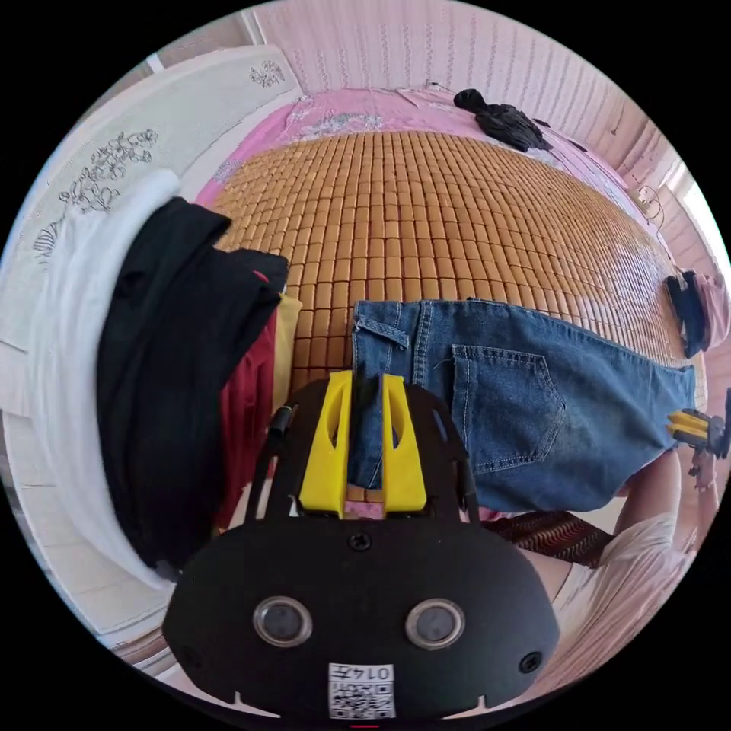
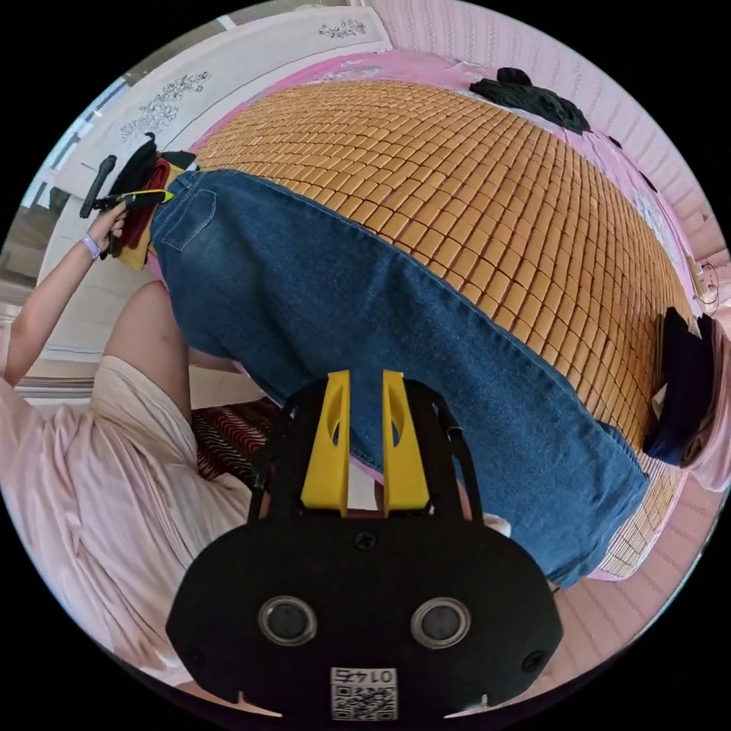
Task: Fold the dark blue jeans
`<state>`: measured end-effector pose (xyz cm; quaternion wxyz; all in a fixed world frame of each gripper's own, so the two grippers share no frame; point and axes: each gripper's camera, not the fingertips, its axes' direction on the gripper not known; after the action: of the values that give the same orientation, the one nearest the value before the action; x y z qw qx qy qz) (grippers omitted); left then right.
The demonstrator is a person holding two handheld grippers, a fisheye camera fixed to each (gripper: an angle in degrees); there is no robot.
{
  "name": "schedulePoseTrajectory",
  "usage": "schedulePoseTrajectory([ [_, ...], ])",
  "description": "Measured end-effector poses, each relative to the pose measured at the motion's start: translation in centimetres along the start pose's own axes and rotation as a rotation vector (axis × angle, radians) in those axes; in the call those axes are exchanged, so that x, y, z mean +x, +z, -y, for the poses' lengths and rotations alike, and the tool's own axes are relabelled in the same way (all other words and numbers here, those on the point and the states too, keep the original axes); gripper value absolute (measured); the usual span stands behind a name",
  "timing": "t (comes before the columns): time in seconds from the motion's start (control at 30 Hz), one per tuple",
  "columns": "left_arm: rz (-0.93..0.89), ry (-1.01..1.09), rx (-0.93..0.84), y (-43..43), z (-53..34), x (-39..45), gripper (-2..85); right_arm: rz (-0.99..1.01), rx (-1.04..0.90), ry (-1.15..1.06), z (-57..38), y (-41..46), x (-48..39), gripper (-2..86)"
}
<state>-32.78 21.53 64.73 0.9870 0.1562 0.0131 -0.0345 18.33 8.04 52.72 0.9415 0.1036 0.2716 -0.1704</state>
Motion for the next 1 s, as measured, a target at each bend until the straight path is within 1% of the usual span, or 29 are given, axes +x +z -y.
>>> schedulePoseTrajectory([
  [0.07, 0.124, 0.085, 0.105, -3.4, -2.4, 2.6, 4.8, 0.013, 0.032, -0.118, -1.6, -0.8, -2.1, 5.9],
  [0.1, 0.129, 0.127, 0.122, -4.1, -3.1, 3.6, 4.1, 0.025, 0.014, -0.174, -2.5, -0.6, -3.4, 6.0],
  [0.13, 0.103, 0.221, 0.144, -5.1, -4.4, 6.1, 3.3, 0.028, -0.034, -0.216, -3.3, 0.3, -4.6, 6.3],
  [0.17, 0.037, 0.334, 0.124, -5.4, -5.3, 9.2, 3.1, 0.019, -0.061, -0.229, -3.5, 0.9, -5.1, 6.5],
  [0.2, 0.004, 0.390, 0.104, -5.3, -5.7, 10.9, 3.3, -0.015, -0.100, -0.246, -4.0, 2.1, -5.9, 6.9],
  [0.23, -0.051, 0.483, 0.076, -4.9, -6.4, 14.8, 3.7, -0.054, -0.120, -0.251, -4.3, 3.1, -6.5, 7.1],
  [0.37, -0.277, 0.749, 0.038, -2.7, -8.3, 29.1, 5.5, -0.125, -0.080, -0.187, -4.2, 4.1, -6.9, 6.1],
  [0.47, -0.285, 0.865, 0.010, -0.3, -8.6, 36.8, 6.5, -0.147, -0.069, -0.149, -4.2, 4.6, -6.9, 1.8],
  [0.57, -0.207, 0.912, -0.047, 2.4, -8.2, 41.4, 6.2, -0.166, -0.055, -0.135, -4.5, 4.5, -7.3, 0.0],
  [0.63, -0.155, 0.912, -0.055, 3.6, -7.9, 42.8, 5.3, -0.203, 0.008, -0.157, -5.2, 3.4, -8.1, 0.3],
  [0.7, -0.155, 0.899, -0.068, 4.2, -7.5, 43.5, 4.7, -0.221, 0.000, -0.171, -5.4, 3.8, -8.5, 2.4],
  [0.77, -0.166, 0.886, -0.089, 4.9, -7.0, 44.4, 4.4, -0.241, -0.058, -0.171, -5.2, 5.1, -8.7, 5.1],
  [1.0, -0.105, 0.917, -0.098, 6.5, -7.0, 47.7, 1.1, -0.265, -0.038, -0.196, -4.9, 6.1, -10.3, 7.2],
])
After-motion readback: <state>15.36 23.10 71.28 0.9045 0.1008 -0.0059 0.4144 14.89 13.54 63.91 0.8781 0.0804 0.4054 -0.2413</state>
